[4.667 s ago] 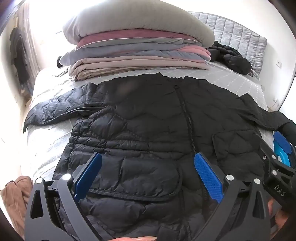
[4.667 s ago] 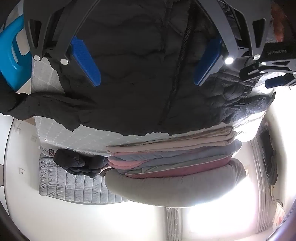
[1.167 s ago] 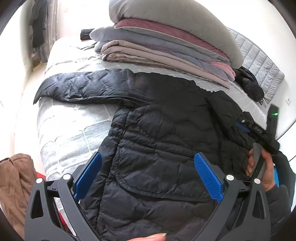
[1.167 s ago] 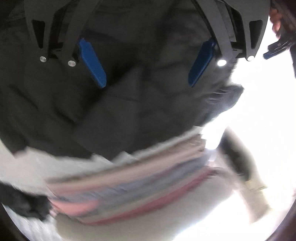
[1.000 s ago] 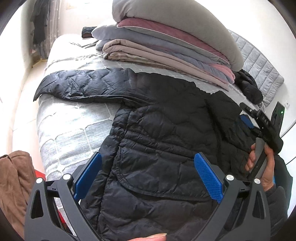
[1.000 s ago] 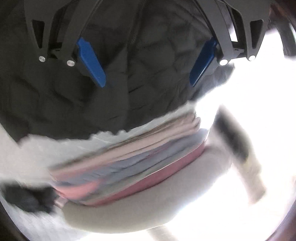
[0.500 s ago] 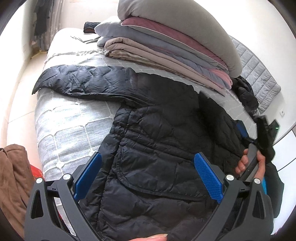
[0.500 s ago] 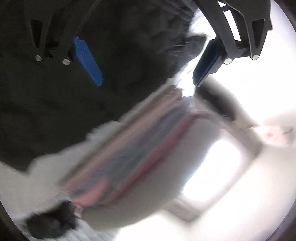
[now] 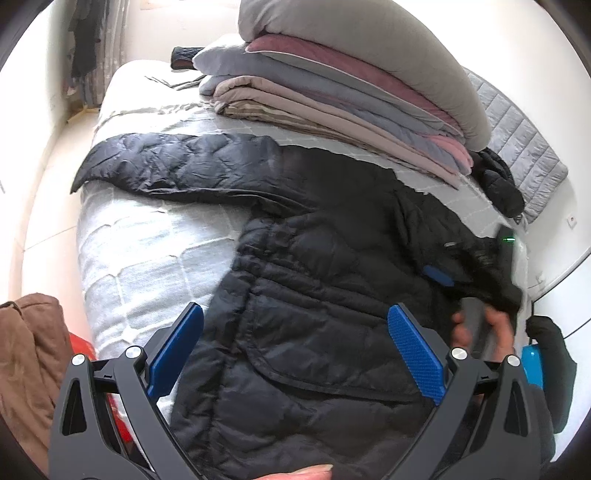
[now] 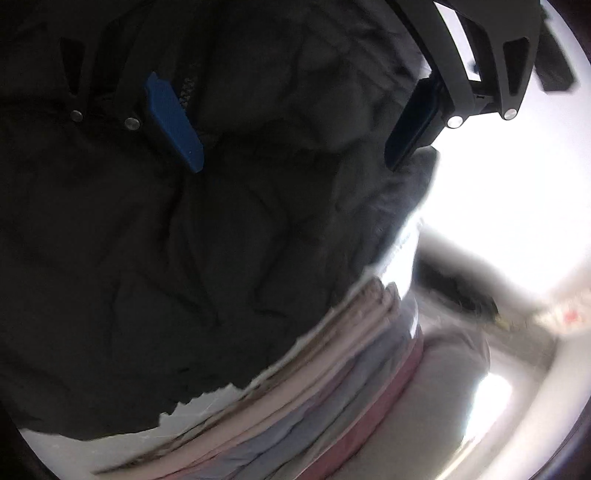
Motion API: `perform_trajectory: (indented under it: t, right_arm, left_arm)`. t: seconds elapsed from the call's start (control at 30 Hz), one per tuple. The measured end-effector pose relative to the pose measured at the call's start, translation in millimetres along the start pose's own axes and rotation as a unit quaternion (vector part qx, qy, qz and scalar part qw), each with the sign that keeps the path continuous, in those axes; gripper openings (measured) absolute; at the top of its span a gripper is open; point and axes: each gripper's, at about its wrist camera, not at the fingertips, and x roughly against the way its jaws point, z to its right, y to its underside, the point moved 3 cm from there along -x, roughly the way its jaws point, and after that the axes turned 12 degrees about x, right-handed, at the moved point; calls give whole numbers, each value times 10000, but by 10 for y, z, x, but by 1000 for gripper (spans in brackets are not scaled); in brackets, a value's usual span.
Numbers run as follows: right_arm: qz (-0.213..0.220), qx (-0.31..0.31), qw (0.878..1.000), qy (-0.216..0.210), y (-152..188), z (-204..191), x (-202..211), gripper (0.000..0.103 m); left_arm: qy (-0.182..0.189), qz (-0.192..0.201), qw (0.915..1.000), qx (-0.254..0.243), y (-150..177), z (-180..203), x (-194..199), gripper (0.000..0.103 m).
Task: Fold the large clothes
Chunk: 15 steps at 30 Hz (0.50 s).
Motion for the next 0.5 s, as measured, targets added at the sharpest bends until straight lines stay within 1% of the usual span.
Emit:
perform_trajectory:
  t: [0.03,0.07,0.1,0.13,0.17,0.23,0.27,0.3,0.37,0.4,0.47,0.5]
  right_arm:
    - [81,23,9999,-137,7,-70,70,95]
    - [114,188,9995,-234,33,-196,157,95]
    - [103,373,9990,-239,82,-317,241,95]
    - [96,555,9980,-302,164,-457,356,95]
    - [94,636,9971,-403,214,-529,436,95]
    - [115,701,9955,-623,449,-713,735,95]
    - [132,699,9954,-642,505,-727,813,95]
    - [179,704,9949,-696,641,-721,945,95]
    - [331,661,9943,-768,799,-667,1142,95]
    - [422,561,9943,-799,850,-634,1218,95]
    - [557,259,9934,-968,885,-535,1301,95]
    - [642,102,9923,-1057,879,-474,1336,95]
  left_arm:
    - [-18,-7,10000,47,-45,-60,-7,97]
    - [-17,-25,9999,117,-91,-128,-12,97]
    - [2,-55,9996,262,-153,-231,-16,97]
    - [25,-64,9992,394,-196,-314,-15,97]
    - [51,-56,9984,553,-246,-414,-12,97]
    - [102,9,9960,889,-396,-671,-9,97]
    - [127,59,9951,979,-470,-774,-10,97]
    - [138,108,9945,1036,-539,-862,-19,97]
    - [177,128,9911,1313,-721,-1169,-100,97]
    - [304,63,9861,1632,-824,-1393,-177,97]
    - [602,-14,9719,2274,-947,-1725,-280,97]
    - [950,-54,9566,2753,-1032,-1947,-346,97]
